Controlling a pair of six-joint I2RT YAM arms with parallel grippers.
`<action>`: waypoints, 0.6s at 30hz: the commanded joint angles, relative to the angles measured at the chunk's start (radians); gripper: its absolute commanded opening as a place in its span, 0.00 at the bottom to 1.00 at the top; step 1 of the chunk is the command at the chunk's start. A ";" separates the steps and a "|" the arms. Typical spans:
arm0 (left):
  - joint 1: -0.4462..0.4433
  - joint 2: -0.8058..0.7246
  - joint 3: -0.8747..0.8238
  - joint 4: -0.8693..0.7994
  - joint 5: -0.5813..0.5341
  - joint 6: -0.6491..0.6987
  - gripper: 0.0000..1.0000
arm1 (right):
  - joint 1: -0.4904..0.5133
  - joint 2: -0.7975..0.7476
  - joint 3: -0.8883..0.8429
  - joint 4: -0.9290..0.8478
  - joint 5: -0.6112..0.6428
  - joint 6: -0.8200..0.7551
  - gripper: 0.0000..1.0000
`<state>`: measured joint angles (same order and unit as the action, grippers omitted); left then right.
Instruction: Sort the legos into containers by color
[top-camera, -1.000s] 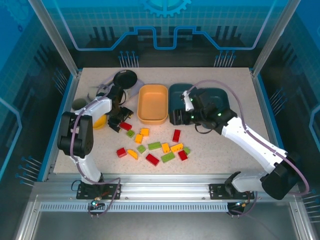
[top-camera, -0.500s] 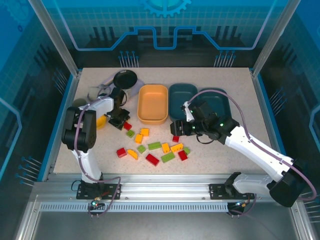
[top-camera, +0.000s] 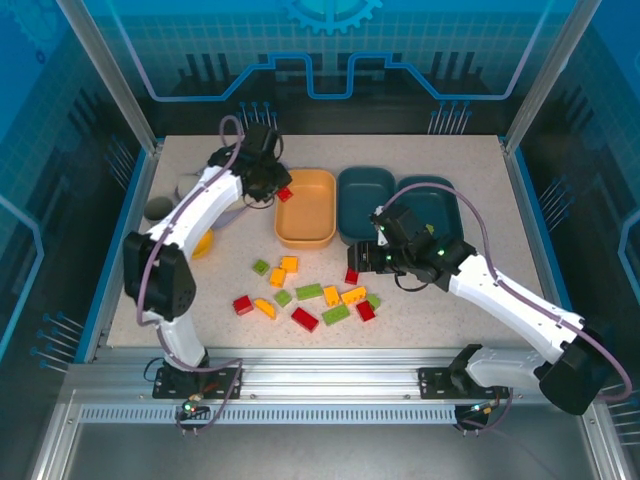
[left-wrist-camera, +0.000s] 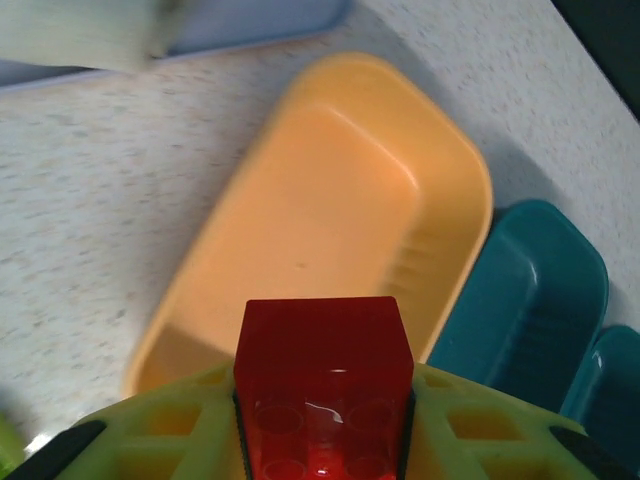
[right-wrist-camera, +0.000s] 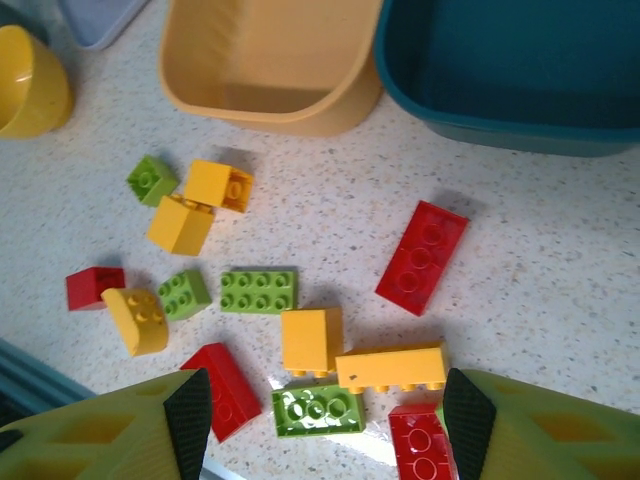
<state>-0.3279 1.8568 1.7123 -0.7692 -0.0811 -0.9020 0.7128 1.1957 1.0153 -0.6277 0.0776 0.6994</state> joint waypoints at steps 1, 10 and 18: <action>-0.012 0.143 0.070 -0.042 0.054 0.081 0.37 | 0.006 0.016 0.026 -0.058 0.069 0.055 0.65; -0.031 0.379 0.249 -0.087 0.124 0.118 0.46 | 0.032 0.052 -0.046 -0.120 0.040 0.101 0.64; -0.035 0.350 0.286 -0.125 0.126 0.131 0.74 | 0.088 0.233 0.017 -0.182 0.011 -0.159 0.74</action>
<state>-0.3565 2.2620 1.9701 -0.8448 0.0238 -0.7830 0.7715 1.3758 0.9924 -0.7464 0.1040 0.6701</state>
